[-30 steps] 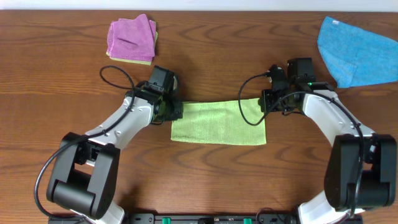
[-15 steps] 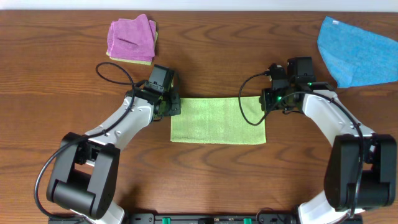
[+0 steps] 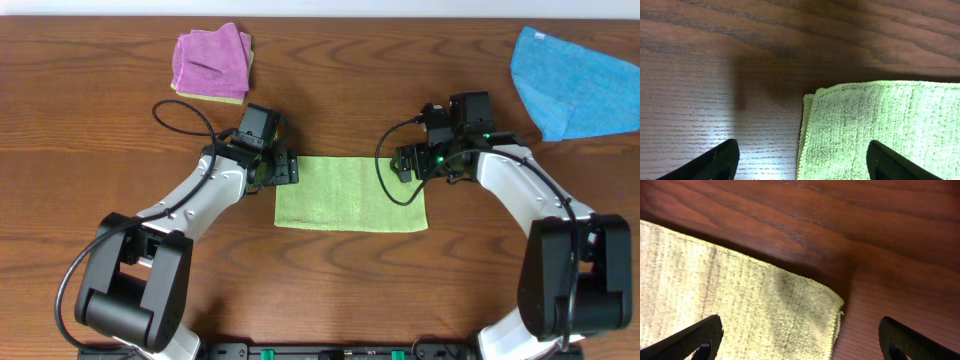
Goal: Fold the cloth
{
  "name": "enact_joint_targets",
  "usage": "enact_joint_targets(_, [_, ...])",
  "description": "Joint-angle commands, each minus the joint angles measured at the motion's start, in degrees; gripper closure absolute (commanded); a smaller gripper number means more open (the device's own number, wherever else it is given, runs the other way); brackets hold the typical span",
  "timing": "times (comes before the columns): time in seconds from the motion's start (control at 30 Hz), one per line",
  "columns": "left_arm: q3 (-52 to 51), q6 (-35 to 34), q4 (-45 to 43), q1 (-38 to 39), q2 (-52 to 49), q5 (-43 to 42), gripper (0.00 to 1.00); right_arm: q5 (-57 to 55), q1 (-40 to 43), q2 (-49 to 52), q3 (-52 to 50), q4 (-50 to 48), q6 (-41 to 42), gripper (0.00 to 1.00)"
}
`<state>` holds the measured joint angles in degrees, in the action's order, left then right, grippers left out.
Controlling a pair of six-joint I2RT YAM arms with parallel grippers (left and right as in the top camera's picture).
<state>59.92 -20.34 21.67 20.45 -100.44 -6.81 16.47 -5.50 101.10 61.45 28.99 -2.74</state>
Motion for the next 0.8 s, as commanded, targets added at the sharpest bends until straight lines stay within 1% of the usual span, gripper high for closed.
enact_joint_targets(0.0, [0.24, 0.22, 0.61, -0.17, 0.70, -0.31, 0.11, -1.46, -0.48, 0.28, 0.68, 0.68, -0.28, 0.01])
enact_joint_targets(0.1, [0.24, 0.26, 1.27, -0.17, 0.81, -3.41, 0.12, -1.44, -0.48, 0.26, 0.68, 2.99, 0.13, 0.01])
enact_joint_targets(0.23, [0.28, 1.81, 4.26, -0.17, 2.49, -4.61, 0.02, -0.83, -0.44, -0.72, 0.70, 7.65, 0.09, 0.01])
enact_joint_targets(0.27, [0.28, 2.56, 6.12, -0.17, 3.34, -4.55, 0.05, -1.29, -0.42, -1.25, 0.70, 9.64, 0.00, 0.01])
enact_joint_targets(0.37, [0.28, 3.98, 12.09, -0.22, 7.04, -4.28, 0.05, -1.16, -0.44, -1.68, 0.61, 13.07, -0.79, 0.01])
enact_joint_targets(0.43, [0.28, 4.96, 11.69, 0.24, 9.46, -10.88, 0.05, -1.01, -0.42, -1.68, 0.07, 12.52, -0.68, 0.01])
enact_joint_targets(0.47, [0.28, 4.28, 11.50, 0.68, 10.25, -13.35, 0.05, -1.03, -0.44, -1.68, -0.17, 12.00, -0.24, 0.01])
enact_joint_targets(0.57, [0.24, -1.70, 11.15, 2.64, 10.67, -17.35, 0.05, -1.03, -0.20, -1.66, -0.55, 10.16, -0.07, 0.01])
enact_joint_targets(0.77, [0.24, -1.88, 5.75, 9.49, 6.47, -15.08, 0.05, -1.03, 2.60, -1.62, -1.25, 9.35, -0.17, 0.01])
